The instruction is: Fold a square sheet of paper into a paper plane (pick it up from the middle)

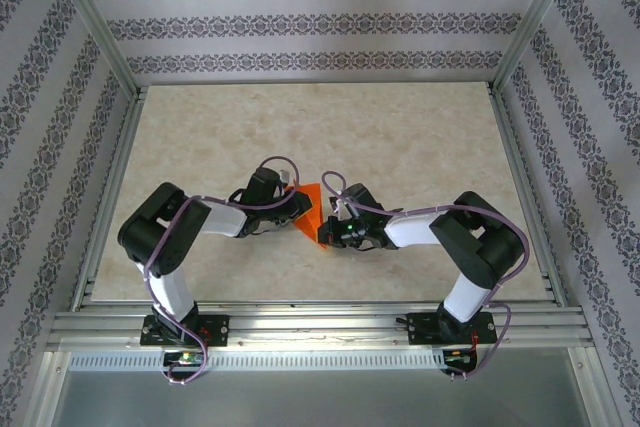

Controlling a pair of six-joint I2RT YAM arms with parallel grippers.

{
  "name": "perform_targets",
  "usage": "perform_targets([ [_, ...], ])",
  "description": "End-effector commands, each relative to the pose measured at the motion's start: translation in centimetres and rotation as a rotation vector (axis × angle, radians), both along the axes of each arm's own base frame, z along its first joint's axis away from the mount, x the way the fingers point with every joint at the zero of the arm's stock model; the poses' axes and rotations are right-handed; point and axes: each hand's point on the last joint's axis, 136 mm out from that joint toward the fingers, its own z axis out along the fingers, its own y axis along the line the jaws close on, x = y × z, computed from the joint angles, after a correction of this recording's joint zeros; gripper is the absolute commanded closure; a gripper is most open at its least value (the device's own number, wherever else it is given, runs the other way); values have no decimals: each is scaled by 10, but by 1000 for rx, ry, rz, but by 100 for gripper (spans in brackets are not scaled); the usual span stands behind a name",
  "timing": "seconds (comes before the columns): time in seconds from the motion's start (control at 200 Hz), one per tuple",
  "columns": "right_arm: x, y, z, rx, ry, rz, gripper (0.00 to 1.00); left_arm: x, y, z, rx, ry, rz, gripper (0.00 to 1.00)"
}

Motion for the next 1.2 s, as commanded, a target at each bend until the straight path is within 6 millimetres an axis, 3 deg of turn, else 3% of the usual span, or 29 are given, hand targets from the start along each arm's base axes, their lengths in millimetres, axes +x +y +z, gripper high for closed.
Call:
perform_targets([
  [0.0,-25,-18,-19,-59,74,52,100,-5,4,23,28,-51,-10,77],
  [0.11,-27,-18,-17,-40,81,78,100,-14,7,33,66,-64,-34,78],
  [0.245,-25,-22,-17,-41,78,74,100,-32,2,32,105,-51,-88,83],
  [0.5,-24,-25,-17,-34,88,70,100,-51,-15,6,136,0,-153,87],
  [1.199,-25,-27,-21,-37,104,65,100,-33,-24,-14,164,20,-146,88],
])
